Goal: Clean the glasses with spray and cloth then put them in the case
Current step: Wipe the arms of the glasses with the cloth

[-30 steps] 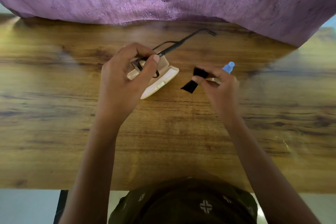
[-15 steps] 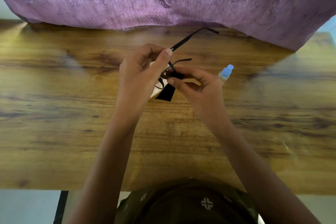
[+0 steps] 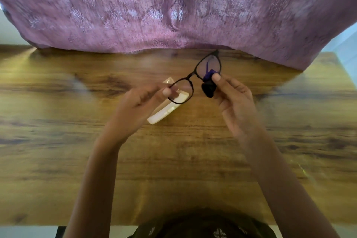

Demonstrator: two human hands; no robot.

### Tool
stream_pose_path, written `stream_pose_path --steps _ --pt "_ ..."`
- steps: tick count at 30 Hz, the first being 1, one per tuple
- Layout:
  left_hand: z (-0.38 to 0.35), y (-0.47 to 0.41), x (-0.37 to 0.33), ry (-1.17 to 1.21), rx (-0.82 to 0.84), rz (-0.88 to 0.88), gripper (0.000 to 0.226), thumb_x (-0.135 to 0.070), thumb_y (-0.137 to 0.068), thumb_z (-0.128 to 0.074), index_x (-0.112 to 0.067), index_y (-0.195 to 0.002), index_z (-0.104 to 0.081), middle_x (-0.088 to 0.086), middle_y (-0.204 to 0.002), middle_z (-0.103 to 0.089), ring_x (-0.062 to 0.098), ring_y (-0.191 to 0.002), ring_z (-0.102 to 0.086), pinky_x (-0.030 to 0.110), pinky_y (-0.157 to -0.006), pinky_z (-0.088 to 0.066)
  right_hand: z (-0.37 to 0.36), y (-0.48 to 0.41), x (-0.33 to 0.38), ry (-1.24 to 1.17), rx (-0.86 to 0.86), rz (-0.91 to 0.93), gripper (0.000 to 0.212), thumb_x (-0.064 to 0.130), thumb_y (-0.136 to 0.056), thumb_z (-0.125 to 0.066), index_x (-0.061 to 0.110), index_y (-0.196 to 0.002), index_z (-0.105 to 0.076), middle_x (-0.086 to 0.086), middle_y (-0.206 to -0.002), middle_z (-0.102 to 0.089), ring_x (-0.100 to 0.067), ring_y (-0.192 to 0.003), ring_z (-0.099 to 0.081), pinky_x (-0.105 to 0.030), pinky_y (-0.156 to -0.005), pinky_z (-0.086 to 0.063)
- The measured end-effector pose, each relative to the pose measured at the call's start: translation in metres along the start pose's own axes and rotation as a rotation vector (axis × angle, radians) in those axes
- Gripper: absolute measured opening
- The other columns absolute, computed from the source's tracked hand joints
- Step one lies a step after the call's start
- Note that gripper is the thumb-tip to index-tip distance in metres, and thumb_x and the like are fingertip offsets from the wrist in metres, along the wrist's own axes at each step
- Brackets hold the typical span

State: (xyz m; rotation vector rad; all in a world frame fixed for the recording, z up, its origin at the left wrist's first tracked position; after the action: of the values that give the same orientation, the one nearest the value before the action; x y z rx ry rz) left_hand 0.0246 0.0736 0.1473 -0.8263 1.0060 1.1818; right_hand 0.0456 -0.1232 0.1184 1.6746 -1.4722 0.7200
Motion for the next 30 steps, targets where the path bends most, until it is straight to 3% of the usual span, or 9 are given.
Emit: stream_pose_path --steps 2,4,7,10,16,19,22,26,30 --pt "-0.001 0.0 0.0 0.021 0.024 -0.01 0.024 -0.035 -0.092 -0.05 -0.031 -0.105 -0.069 -0.026 -0.099 -0.071 -0.008 -0.095 -0.063 0.006 -0.082 -0.042 0.004 -0.004 0.001 -0.061 -0.036 -0.052 0.012 0.003 -0.095 -0.056 0.002 -0.096 -0.068 -0.002 -0.082 -0.075 -0.008 -0.076 -0.071 -0.015 -0.067 -0.054" --pt "-0.001 -0.002 -0.001 0.036 0.049 -0.029 0.023 -0.031 -0.09 -0.052 -0.034 -0.107 -0.067 -0.025 -0.103 -0.071 -0.006 -0.099 -0.063 0.009 -0.086 -0.044 0.005 -0.006 0.002 -0.11 -0.051 -0.092 0.011 0.006 -0.092 -0.059 0.003 -0.099 -0.067 -0.002 -0.084 -0.075 -0.007 -0.078 -0.071 -0.015 -0.068 -0.055" --pt "-0.003 -0.008 -0.005 0.023 0.069 -0.06 0.021 -0.017 -0.089 -0.06 -0.026 -0.106 -0.069 -0.014 -0.108 -0.072 0.0 -0.103 -0.065 0.012 -0.09 -0.046 0.006 -0.009 0.002 -0.158 -0.07 -0.127 0.013 0.008 -0.091 -0.061 0.002 -0.101 -0.067 -0.004 -0.087 -0.074 -0.01 -0.081 -0.07 -0.016 -0.073 -0.057" --pt "-0.003 -0.013 -0.007 0.003 0.034 -0.064 0.019 -0.005 -0.089 -0.063 -0.019 -0.098 -0.072 -0.002 -0.096 -0.075 0.006 -0.094 -0.068 0.01 -0.083 -0.047 0.005 -0.013 0.002 -0.195 -0.05 -0.135 0.02 0.011 -0.087 -0.063 0.002 -0.105 -0.067 -0.005 -0.092 -0.073 -0.011 -0.084 -0.07 -0.016 -0.074 -0.057" --pt "-0.005 -0.019 -0.013 0.019 -0.115 -0.07 0.012 -0.007 -0.089 -0.062 -0.007 -0.094 -0.073 0.001 -0.089 -0.075 0.0 -0.086 -0.068 0.008 -0.078 -0.046 0.004 -0.016 -0.003 -0.231 0.037 -0.112 0.033 0.013 -0.082 -0.061 0.003 -0.113 -0.059 -0.008 -0.103 -0.071 -0.01 -0.087 -0.07 -0.017 -0.078 -0.057" --pt "-0.006 -0.023 -0.012 0.145 -0.19 -0.009 0.016 -0.02 -0.086 -0.065 -0.012 -0.095 -0.074 -0.002 -0.088 -0.076 0.006 -0.089 -0.069 0.016 -0.082 -0.051 0.005 -0.011 -0.006 -0.2 0.048 -0.12 0.023 0.01 -0.078 -0.064 0.007 -0.101 -0.06 -0.005 -0.096 -0.074 -0.011 -0.084 -0.072 -0.019 -0.072 -0.058" --pt "-0.01 -0.027 -0.012 0.242 -0.2 0.053 0.03 -0.032 -0.078 -0.067 -0.013 -0.099 -0.075 -0.004 -0.09 -0.077 0.008 -0.092 -0.07 0.025 -0.088 -0.052 0.002 -0.004 -0.006 -0.115 0.075 -0.115 0.039 0.017 -0.068 -0.074 0.008 -0.104 -0.063 -0.007 -0.102 -0.075 -0.015 -0.091 -0.073 -0.02 -0.073 -0.057" --pt "-0.019 -0.03 -0.015 0.362 -0.216 0.098 0.013 -0.016 -0.084 -0.069 -0.017 -0.096 -0.075 -0.003 -0.09 -0.077 0.01 -0.093 -0.072 0.024 -0.086 -0.053 -0.009 0.004 -0.008 -0.049 0.128 -0.083 0.039 0.011 -0.077 -0.068 0.007 -0.115 -0.061 -0.01 -0.107 -0.073 -0.018 -0.1 -0.071 -0.023 -0.081 -0.056" --pt "-0.029 -0.031 -0.019 0.477 -0.213 0.113 0.018 -0.01 -0.084 -0.07 -0.009 -0.102 -0.074 0.002 -0.093 -0.077 0.013 -0.094 -0.072 0.021 -0.083 -0.056 -0.017 0.007 -0.006 0.031 0.115 -0.001 0.039 0.011 -0.078 -0.068 0.006 -0.116 -0.061 -0.005 -0.105 -0.074 -0.018 -0.104 -0.069 -0.029 -0.092 -0.056"
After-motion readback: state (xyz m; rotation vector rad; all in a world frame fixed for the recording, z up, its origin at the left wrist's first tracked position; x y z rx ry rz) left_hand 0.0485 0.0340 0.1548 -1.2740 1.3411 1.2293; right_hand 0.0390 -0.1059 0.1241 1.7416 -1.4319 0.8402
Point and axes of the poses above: each hand's wrist, its own y-axis away from the middle knuckle, its own z-axis out of the back of the hand, x = y × z, the point moved 6 cm from there along -y, towards the middle knuckle
